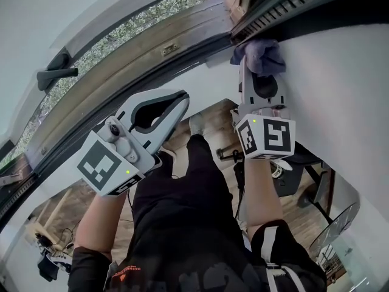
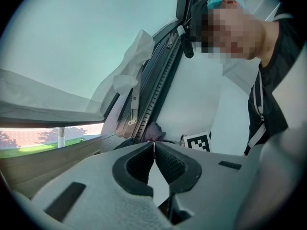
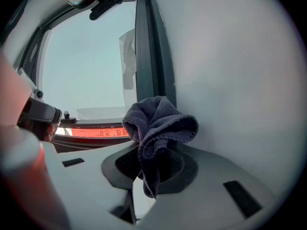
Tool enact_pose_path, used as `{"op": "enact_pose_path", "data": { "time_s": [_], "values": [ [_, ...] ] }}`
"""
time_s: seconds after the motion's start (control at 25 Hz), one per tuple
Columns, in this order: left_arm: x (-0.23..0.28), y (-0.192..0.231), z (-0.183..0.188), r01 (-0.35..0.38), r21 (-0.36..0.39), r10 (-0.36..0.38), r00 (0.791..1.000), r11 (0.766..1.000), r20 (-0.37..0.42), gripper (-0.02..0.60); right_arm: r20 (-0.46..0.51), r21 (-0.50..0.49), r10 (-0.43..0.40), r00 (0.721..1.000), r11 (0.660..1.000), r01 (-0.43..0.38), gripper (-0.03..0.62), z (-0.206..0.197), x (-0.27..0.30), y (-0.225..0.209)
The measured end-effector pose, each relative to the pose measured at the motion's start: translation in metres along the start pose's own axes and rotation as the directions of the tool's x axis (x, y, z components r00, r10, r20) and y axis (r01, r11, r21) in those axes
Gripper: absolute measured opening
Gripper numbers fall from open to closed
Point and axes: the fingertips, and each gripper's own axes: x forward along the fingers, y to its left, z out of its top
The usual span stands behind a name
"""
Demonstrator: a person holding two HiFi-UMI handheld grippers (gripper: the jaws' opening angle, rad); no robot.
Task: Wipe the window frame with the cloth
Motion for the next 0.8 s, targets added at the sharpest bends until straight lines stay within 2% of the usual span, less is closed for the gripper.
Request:
{"op": "enact_pose_path", "data": {
  "time_s": [0.52,0.68,0.8],
  "values": [
    [0.006,0.005,-0.019,0.0,-0.021,-0.001,1.0,1.0,-0.012,0.026,-0.045,0.046,0.006,0.999,0.999,-0.004,0.055,-0.034,0.011,-0.006],
    [0.005,0.005,-0.027,-0.008,-0.054,0.006,0.999,0.998,-0.04,0.026,-0.062,0.057,0.008,0.998,0.998,-0.005,0.055,-0.045,0.016,-0.007],
    [0.003,0.008,-0.03,-0.01,-0.043,0.009,1.0,0.999,-0.027,0.026,-0.073,0.069,0.01,0.997,0.998,-0.005,0.055,-0.052,0.02,-0.007]
  ]
}}
